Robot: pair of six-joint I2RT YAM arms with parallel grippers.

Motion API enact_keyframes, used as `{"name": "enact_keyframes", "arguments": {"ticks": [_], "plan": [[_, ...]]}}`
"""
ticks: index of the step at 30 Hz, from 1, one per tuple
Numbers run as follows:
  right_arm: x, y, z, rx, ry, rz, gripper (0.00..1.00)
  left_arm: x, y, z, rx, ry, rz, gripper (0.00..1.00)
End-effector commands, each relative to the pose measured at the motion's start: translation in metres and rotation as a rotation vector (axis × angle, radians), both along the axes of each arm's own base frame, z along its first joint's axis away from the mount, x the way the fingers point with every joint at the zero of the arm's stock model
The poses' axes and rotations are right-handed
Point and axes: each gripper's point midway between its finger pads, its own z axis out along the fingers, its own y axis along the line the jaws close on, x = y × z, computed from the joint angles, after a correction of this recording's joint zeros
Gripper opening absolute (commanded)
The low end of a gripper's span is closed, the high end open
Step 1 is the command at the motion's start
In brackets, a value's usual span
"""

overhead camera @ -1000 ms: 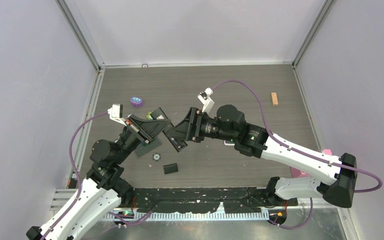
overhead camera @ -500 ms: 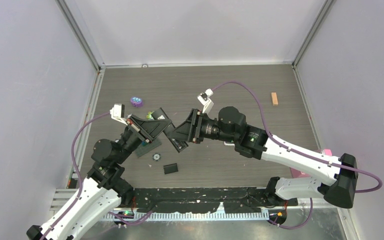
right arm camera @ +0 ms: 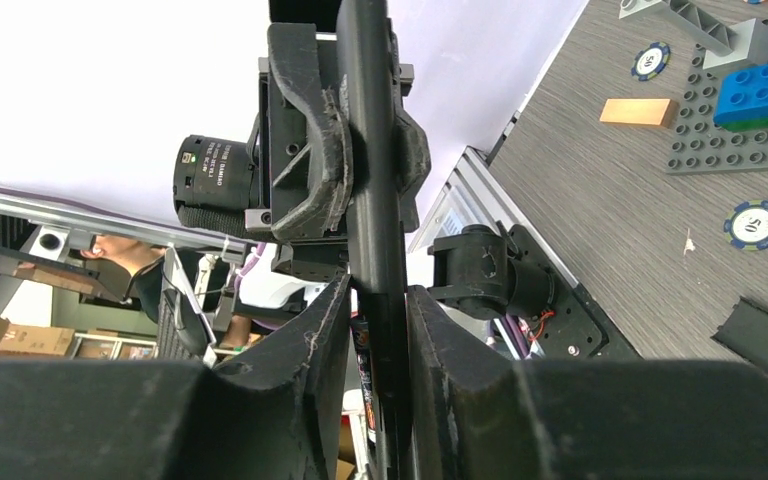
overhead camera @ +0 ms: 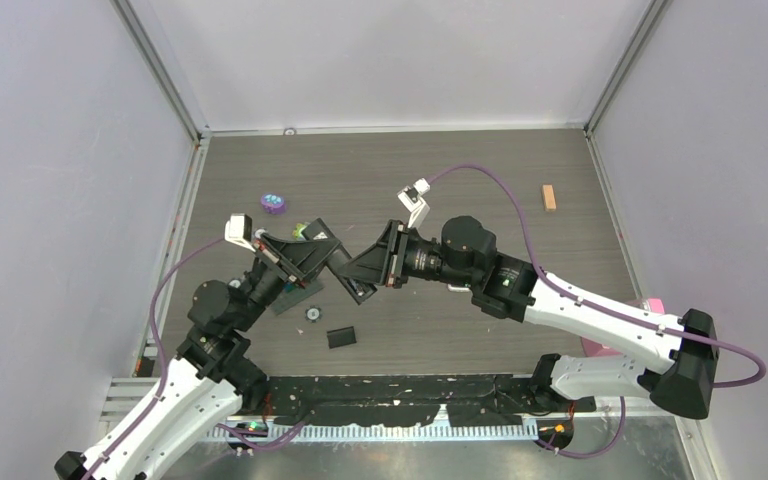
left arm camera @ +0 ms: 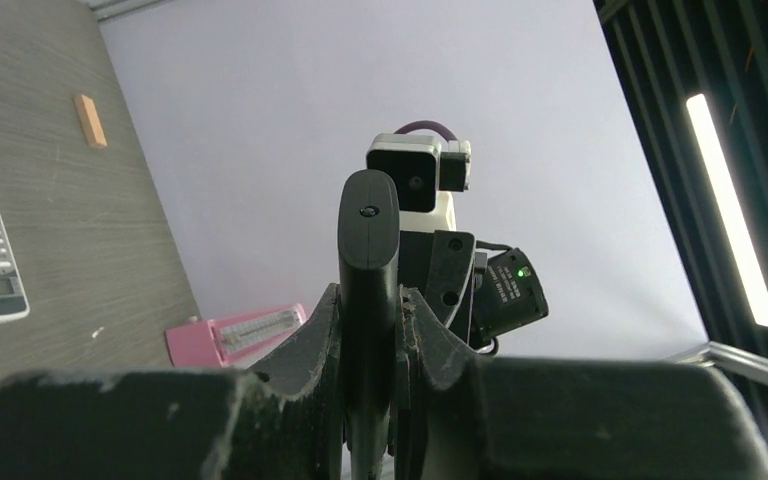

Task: Load the batteries into the remote control

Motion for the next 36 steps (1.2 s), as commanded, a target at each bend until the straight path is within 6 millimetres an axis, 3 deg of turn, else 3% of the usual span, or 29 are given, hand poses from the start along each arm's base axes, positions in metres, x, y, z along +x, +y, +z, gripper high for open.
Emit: {"name": "enact_keyframes", "arguments": {"ticks": [1,10,13,18,21,25,32,36], "plan": [[-0.002,-0.006,-0.001,-0.017,-0.040,0.005,0.29,-0.001,0.017,0.026,-0.161,0.022,0.033,0.00],[-0.001,0.001,0.002,-0.018,-0.059,0.017,0.20,-0.001,0.015,0.022,-0.177,0.060,0.015,0.00],[0.000,0.001,0.009,0.008,-0.058,0.015,0.31,-0.001,0.014,0.021,-0.155,0.044,0.016,0.00],[0.000,-0.001,0.028,0.054,-0.066,0.005,0.59,-0.002,0.011,0.021,-0.117,-0.006,0.020,0.00],[-0.002,-0.003,0.036,0.072,-0.071,0.006,0.68,-0.004,0.011,0.022,-0.091,-0.043,0.026,0.00],[-0.004,-0.007,0.043,0.092,-0.077,0.005,0.71,-0.005,0.011,0.024,-0.071,-0.082,0.030,0.00],[-0.004,-0.015,0.039,0.087,-0.075,-0.013,0.66,-0.006,0.010,0.024,-0.067,-0.097,0.030,0.00],[-0.003,-0.015,0.034,0.069,-0.064,-0.008,0.48,-0.006,0.010,0.025,-0.070,-0.099,0.028,0.00]]}}
